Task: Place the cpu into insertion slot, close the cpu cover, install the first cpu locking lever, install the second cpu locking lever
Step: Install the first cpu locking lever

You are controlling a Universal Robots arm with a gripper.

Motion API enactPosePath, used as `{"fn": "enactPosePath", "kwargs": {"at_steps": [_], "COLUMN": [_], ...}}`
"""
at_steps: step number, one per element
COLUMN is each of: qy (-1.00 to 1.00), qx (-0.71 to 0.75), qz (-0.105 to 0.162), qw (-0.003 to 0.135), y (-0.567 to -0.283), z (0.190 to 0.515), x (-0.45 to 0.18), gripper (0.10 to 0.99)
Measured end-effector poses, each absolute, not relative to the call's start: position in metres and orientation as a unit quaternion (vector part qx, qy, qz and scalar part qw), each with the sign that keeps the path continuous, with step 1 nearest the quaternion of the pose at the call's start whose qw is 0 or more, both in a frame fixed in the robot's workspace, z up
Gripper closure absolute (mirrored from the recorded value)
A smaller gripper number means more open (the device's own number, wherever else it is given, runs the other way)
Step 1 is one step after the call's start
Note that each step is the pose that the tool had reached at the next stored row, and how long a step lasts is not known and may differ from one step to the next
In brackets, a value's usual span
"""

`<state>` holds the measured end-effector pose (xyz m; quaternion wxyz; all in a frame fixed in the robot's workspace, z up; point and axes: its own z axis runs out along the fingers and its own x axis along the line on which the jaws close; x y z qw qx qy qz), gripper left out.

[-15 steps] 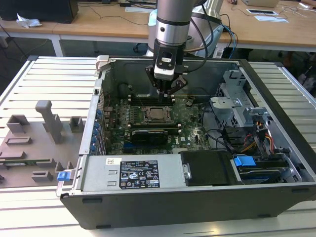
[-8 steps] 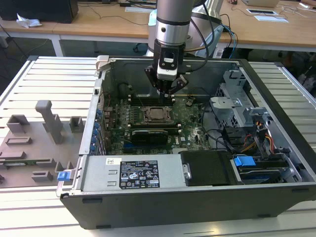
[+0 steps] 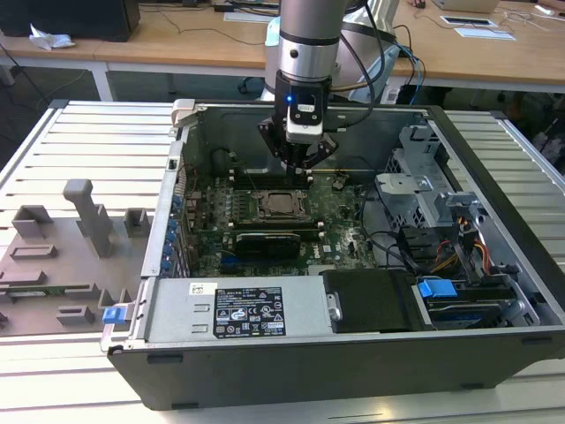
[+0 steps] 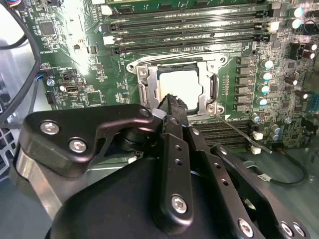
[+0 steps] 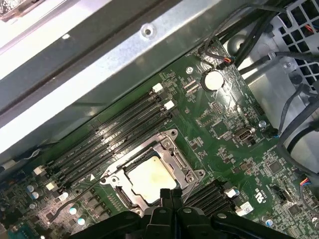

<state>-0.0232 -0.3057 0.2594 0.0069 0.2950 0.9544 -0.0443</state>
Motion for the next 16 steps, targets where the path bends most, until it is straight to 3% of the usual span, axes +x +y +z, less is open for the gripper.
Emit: {"fn": "enactPosePath", "kwargs": {"at_steps": [16], "qy": [0.971], "qx": [0.234], "qz": [-0.044], "qw": [0.010], "y": [-0.3057], "z": [0.2594], "x": [-0.0232], "gripper": [0.980]}}
